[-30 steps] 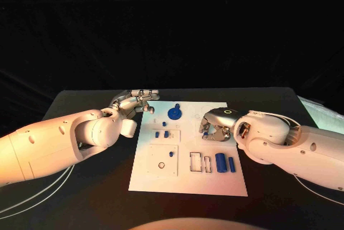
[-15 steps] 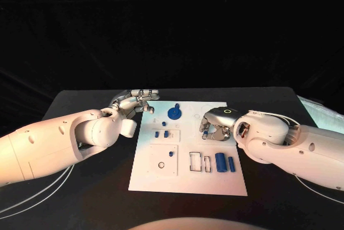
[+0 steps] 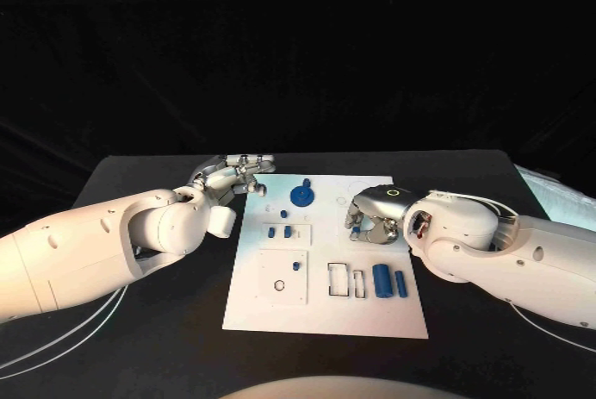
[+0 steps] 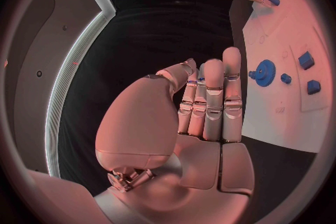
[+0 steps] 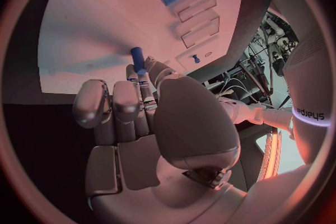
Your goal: Assemble the parts on the task board
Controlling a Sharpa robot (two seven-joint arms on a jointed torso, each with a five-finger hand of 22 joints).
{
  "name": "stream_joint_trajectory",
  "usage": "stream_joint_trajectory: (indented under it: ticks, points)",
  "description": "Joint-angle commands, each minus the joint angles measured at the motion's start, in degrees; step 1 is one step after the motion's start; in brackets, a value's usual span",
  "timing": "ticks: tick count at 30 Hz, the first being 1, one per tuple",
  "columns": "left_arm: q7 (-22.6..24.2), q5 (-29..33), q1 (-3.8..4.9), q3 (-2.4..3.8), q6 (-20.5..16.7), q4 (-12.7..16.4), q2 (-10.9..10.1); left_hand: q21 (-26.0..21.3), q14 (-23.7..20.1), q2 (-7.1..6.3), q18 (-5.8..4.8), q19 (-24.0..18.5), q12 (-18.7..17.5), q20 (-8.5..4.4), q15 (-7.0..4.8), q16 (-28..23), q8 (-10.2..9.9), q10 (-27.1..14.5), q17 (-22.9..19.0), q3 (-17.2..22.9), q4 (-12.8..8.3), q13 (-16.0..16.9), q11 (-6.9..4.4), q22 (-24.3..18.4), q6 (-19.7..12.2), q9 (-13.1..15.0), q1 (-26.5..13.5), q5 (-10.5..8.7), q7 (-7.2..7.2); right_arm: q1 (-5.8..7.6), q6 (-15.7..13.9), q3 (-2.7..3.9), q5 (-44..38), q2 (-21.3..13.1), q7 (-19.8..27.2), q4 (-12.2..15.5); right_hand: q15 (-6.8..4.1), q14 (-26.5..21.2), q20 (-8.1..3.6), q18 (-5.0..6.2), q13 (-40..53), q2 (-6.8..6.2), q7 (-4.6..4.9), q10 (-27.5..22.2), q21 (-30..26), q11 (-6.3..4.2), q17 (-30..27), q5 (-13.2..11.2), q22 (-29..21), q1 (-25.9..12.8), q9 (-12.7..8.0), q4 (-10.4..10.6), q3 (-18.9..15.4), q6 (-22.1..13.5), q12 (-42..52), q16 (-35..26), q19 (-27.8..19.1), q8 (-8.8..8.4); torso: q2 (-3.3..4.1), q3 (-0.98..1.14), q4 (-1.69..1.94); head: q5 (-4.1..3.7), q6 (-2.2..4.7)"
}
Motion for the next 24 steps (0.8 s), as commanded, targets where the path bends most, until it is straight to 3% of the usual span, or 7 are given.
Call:
stream_joint_trajectory:
  ticks: [1,10,18,24]
  points:
    - [0.24,-0.22,0.00,0.04,0.96,0.06,0.02,-0.33,-0.57,0.34,1.07,-0.37,0.23,-0.08,0.02,-0.09,0.23,-0.41,-0.10,-0.40,-0.03,0.05,-0.09,-0.08,-0.43,-0.08,0.03,0.38,0.15,-0.39,3.30,-0.28,-0.21,0.01,-0.20,-0.34,-0.15,0.68,0.40,-0.28,0.05,-0.54,-0.07,0.49,0.04,-0.01,-0.03,-0.42,0.03,0.04,-0.11,0.02,0.46,-0.51,-0.26,-0.14,-0.04,-0.19,-0.01,-0.02,-0.01,0.02,-0.06]
    - [0.24,-0.22,-0.01,0.04,0.99,0.00,0.05,-0.38,-0.60,0.38,1.06,-0.38,0.29,-0.06,0.04,-0.07,0.24,-0.48,-0.15,-0.48,0.02,0.05,-0.07,-0.12,-0.47,-0.09,-0.07,0.38,0.17,-0.46,3.84,-0.30,-0.18,0.09,-0.30,-0.46,-0.19,0.67,0.38,-0.27,0.06,-0.66,-0.09,0.72,0.03,-0.06,-0.05,-0.58,0.02,-0.06,-0.13,0.02,0.62,-0.65,-0.32,-0.16,-0.06,-0.18,0.00,0.00,-0.04,-0.05,-0.13]
    - [0.25,-0.22,-0.02,0.04,0.98,-0.01,0.06,-0.38,-0.60,0.38,1.06,-0.38,0.29,-0.06,0.04,-0.07,0.24,-0.48,-0.16,-0.48,0.02,0.05,-0.06,-0.12,-0.48,-0.09,-0.07,0.38,0.17,-0.48,3.64,-0.31,-0.18,0.11,-0.38,-0.52,0.16,0.31,0.57,-0.07,-0.10,-2.43,-0.06,-1.36,-0.75,0.46,-1.33,-0.15,-1.08,-2.01,-0.21,0.67,0.18,-1.51,-2.34,-1.32,-0.71,-0.14,-0.02,-0.02,-0.02,-0.11,-0.16]
    - [0.25,-0.22,-0.03,0.04,0.98,-0.02,0.06,-0.38,-0.60,0.38,1.06,-0.38,0.29,-0.06,0.04,-0.07,0.24,-0.48,-0.16,-0.48,0.02,0.05,-0.06,-0.12,-0.48,-0.09,-0.07,0.38,0.17,-0.49,3.37,-0.32,-0.18,0.12,-0.40,-0.51,0.22,0.25,0.62,-0.04,-0.10,-2.52,-0.05,-1.74,-0.87,0.54,-1.51,-0.07,-1.24,-2.12,-0.19,0.68,0.11,-1.56,-2.61,-1.49,-0.80,-0.11,-0.01,0.00,-0.01,-0.11,-0.17]
